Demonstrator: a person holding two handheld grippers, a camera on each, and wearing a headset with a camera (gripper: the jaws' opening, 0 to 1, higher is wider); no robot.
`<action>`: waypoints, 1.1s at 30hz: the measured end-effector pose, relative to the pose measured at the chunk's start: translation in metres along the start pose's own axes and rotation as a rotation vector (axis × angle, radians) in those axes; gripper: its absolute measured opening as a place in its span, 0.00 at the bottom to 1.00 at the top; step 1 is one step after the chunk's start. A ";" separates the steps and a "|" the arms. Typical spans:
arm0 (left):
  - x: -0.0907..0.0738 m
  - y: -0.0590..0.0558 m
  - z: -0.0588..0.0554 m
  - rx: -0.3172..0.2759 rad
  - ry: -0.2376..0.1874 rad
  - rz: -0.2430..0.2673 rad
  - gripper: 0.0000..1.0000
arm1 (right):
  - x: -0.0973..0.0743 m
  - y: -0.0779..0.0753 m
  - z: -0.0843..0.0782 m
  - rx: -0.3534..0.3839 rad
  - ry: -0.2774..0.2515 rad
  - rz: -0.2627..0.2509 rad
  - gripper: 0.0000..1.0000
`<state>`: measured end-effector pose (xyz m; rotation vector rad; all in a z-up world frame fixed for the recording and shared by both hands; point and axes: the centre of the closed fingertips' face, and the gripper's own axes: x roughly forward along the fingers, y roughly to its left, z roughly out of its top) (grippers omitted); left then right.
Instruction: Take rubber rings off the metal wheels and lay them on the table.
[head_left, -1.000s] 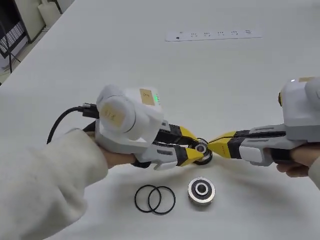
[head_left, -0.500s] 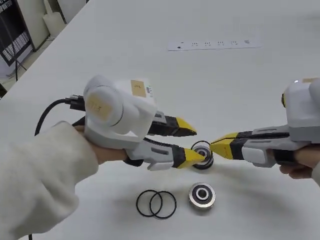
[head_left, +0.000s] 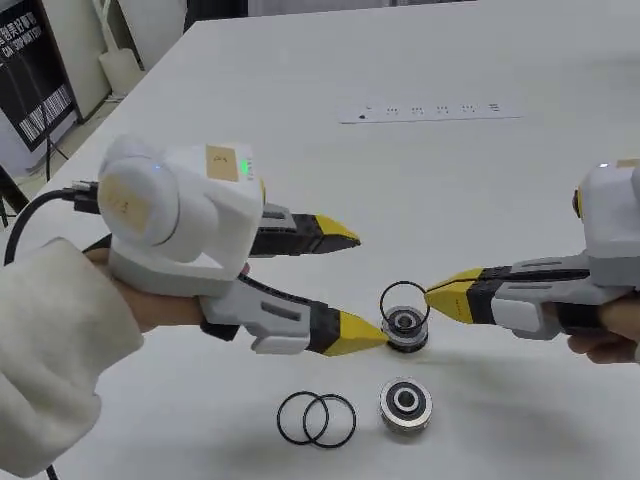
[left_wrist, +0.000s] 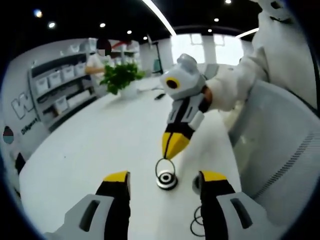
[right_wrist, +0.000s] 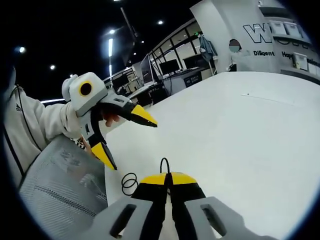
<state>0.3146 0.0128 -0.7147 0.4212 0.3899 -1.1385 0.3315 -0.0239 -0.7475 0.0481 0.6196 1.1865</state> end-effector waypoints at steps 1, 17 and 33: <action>-0.005 0.000 0.000 0.002 0.002 0.005 0.57 | -0.001 0.001 0.001 -0.003 -0.002 0.002 0.00; -0.062 0.003 -0.014 -0.041 0.021 0.114 0.74 | -0.003 0.019 0.010 -0.027 -0.016 0.027 0.00; -0.102 -0.011 -0.045 -0.141 0.022 0.201 0.81 | 0.003 0.039 0.011 -0.053 0.008 0.068 0.00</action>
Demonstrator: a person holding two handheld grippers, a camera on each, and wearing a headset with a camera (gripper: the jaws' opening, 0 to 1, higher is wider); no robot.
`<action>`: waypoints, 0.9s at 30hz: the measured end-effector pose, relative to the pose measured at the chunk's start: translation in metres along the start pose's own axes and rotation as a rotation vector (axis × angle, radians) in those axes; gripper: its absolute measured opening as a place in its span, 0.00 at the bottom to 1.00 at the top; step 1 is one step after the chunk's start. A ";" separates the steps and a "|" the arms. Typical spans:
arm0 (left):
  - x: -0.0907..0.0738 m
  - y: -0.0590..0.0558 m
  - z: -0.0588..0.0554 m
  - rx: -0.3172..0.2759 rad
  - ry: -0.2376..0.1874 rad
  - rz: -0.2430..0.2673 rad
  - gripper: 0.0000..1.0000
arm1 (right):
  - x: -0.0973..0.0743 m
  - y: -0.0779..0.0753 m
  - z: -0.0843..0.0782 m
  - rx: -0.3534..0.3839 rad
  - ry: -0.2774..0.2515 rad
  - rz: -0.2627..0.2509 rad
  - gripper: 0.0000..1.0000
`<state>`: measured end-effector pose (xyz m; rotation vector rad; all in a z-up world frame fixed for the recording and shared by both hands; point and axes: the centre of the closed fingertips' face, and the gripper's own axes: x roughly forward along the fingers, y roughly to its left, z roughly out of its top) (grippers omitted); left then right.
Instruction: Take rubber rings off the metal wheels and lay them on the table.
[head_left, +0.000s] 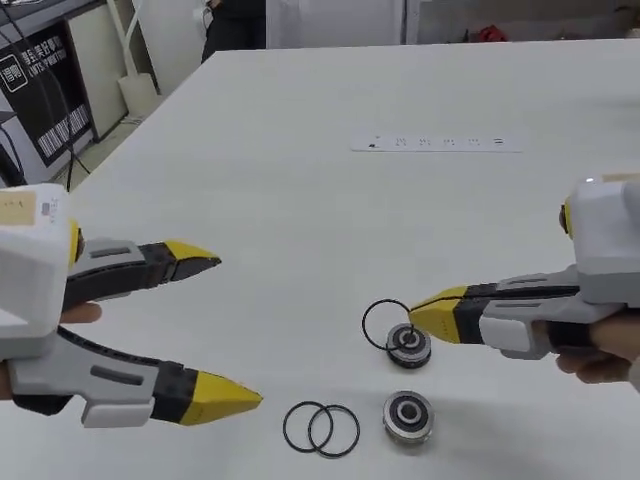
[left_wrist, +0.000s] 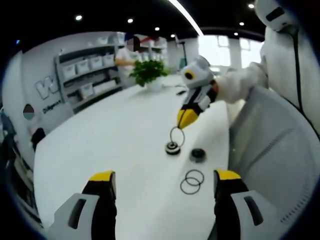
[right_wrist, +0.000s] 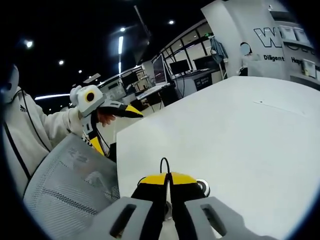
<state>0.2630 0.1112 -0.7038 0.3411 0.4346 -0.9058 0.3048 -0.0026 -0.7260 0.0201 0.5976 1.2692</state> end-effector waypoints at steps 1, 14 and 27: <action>-0.003 0.001 -0.001 -0.006 -0.001 0.006 0.81 | 0.001 0.001 0.000 -0.003 0.003 0.003 0.00; -0.018 0.000 -0.021 -0.047 0.006 0.035 0.85 | 0.012 0.015 0.000 -0.024 0.037 0.047 0.00; -0.024 -0.007 -0.037 -0.082 0.014 0.045 0.85 | 0.025 0.031 -0.010 -0.042 0.097 0.103 0.00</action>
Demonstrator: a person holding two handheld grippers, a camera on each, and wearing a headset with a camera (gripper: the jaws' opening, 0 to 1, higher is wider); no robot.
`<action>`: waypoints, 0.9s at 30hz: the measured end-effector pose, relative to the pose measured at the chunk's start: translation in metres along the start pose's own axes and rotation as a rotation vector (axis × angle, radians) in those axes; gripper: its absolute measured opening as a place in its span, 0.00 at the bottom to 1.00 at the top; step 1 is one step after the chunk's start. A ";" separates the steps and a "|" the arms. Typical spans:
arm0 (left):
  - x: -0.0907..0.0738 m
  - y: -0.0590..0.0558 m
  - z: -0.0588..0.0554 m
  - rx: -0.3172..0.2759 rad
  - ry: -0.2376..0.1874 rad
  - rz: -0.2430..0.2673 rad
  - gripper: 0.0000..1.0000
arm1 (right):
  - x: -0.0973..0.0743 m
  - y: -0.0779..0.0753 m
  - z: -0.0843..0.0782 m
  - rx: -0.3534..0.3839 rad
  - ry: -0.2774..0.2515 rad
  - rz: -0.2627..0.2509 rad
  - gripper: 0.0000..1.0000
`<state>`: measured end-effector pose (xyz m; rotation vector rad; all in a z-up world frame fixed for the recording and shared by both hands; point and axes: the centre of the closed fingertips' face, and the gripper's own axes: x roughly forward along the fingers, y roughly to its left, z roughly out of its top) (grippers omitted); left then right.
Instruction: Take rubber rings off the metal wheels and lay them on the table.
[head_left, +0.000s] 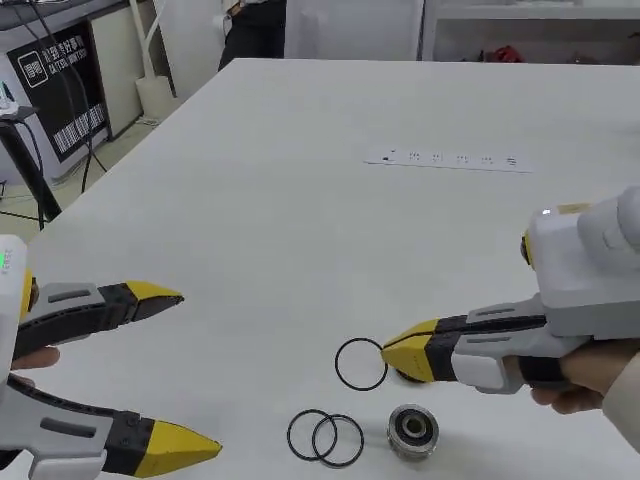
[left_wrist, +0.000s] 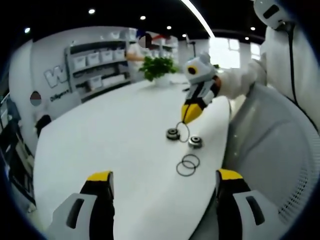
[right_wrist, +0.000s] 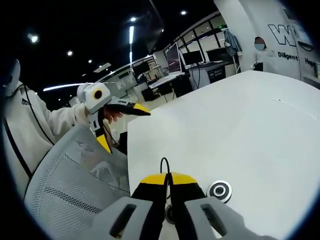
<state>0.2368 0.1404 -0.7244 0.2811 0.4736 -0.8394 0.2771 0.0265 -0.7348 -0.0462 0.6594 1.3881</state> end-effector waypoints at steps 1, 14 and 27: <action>-0.001 -0.001 -0.001 -0.002 0.002 0.000 0.85 | 0.001 0.001 -0.001 0.000 0.003 0.004 0.00; -0.001 -0.006 -0.013 -0.035 0.010 0.008 0.83 | 0.018 0.012 -0.021 0.002 0.067 0.052 0.00; -0.002 -0.008 -0.013 -0.067 0.000 0.012 0.82 | 0.032 0.008 -0.036 0.016 0.102 0.061 0.00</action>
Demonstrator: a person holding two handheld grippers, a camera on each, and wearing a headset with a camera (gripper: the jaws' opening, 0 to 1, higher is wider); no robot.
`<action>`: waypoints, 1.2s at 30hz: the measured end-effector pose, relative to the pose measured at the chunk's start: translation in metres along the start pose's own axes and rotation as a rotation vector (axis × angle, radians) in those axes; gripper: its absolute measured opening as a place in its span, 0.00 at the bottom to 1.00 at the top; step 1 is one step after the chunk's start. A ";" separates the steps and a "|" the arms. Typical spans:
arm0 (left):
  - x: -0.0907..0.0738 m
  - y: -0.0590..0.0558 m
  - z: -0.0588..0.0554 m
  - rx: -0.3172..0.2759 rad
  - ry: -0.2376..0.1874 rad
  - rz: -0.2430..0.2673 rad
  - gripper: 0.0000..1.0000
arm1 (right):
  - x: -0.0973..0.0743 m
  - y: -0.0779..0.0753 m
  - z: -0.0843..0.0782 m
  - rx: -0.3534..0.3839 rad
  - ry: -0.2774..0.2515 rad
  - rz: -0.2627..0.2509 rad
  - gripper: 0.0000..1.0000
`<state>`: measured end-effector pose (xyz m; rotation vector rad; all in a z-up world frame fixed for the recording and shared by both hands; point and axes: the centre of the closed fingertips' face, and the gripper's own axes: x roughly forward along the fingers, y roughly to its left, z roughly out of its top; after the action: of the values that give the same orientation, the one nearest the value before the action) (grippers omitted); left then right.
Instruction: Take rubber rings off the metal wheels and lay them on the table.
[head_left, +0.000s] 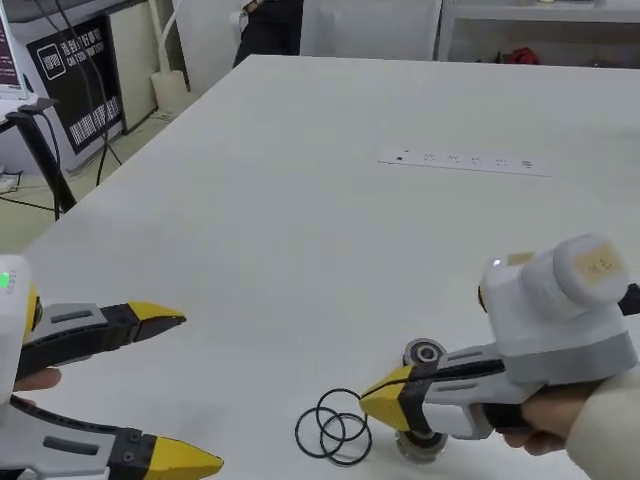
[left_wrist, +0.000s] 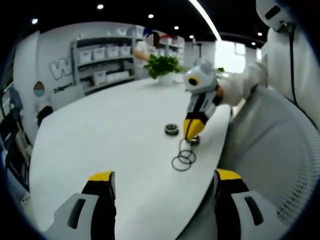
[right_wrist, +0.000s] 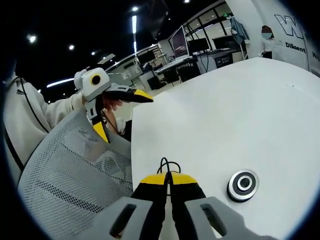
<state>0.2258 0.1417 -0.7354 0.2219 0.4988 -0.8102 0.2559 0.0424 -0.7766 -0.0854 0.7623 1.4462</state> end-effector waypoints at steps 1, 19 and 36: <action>0.000 0.000 0.000 0.000 -0.001 0.000 0.82 | 0.001 0.000 0.000 0.001 0.002 0.001 0.00; -0.002 0.004 -0.002 -0.011 0.004 0.014 0.82 | 0.008 -0.011 -0.008 -0.006 0.018 -0.029 0.00; -0.002 0.005 0.002 -0.003 0.000 0.018 0.81 | 0.009 -0.018 -0.009 -0.031 0.028 -0.063 0.07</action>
<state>0.2290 0.1455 -0.7323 0.2230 0.4975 -0.7923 0.2682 0.0424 -0.7950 -0.1522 0.7542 1.3999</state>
